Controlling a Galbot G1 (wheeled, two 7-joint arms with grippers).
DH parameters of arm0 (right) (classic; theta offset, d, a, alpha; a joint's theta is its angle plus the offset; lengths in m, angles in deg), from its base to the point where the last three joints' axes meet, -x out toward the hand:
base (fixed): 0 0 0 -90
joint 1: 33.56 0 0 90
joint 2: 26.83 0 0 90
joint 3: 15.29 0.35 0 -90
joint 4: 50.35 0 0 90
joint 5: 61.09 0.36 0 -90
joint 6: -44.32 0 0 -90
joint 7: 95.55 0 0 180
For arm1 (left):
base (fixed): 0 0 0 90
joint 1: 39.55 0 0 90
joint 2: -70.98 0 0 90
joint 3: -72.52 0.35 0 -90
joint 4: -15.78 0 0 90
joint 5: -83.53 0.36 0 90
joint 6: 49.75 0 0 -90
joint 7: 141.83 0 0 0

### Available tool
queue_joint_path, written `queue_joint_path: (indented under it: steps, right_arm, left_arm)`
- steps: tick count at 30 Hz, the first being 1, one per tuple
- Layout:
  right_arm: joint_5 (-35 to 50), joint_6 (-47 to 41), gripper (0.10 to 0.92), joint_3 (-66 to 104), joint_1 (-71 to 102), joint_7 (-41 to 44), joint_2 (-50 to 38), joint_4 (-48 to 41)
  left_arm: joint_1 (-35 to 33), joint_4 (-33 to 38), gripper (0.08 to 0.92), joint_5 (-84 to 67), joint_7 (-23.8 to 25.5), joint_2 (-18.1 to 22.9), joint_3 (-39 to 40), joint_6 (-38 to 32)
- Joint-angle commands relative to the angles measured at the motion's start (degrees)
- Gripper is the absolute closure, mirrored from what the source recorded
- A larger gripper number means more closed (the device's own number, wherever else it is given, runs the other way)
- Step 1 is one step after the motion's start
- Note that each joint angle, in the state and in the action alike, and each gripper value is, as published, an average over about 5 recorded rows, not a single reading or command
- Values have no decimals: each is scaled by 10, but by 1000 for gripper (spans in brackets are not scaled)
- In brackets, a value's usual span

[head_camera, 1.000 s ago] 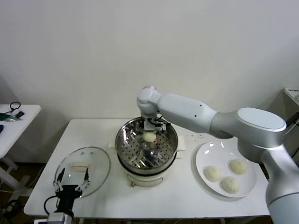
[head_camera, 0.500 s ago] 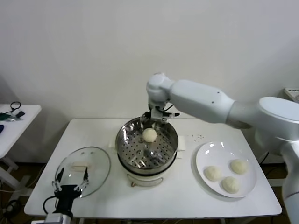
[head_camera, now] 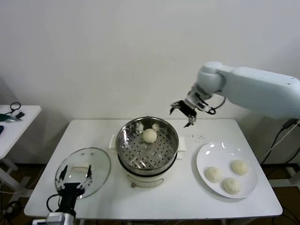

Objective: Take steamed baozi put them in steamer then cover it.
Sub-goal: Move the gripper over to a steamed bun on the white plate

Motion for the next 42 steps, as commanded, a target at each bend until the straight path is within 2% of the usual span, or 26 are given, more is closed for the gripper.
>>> queue_joint_path:
  steps: [1, 10, 18, 23, 42]
  right_arm:
    - [111, -187, 203, 9, 68, -10, -155, 50]
    - [27, -170, 203, 55, 201, 23, -173, 20]
    - [-40, -152, 203, 87, 279, 27, -142, -10]
    - [-58, -135, 203, 116, 314, 27, -118, -44]
    - [-75, -136, 203, 138, 348, 20, -82, -76]
  left_arm:
    - [-1, 6, 177, -1, 0, 2, 2, 2]
    - [-11, 7, 177, 2, -1, 4, -2, 1]
    - [-14, 4, 177, 4, -2, 9, -3, 1]
    - [-15, 0, 177, 6, -6, 11, -3, 1]
    - [-8, -12, 177, 4, -7, 12, -3, 4]
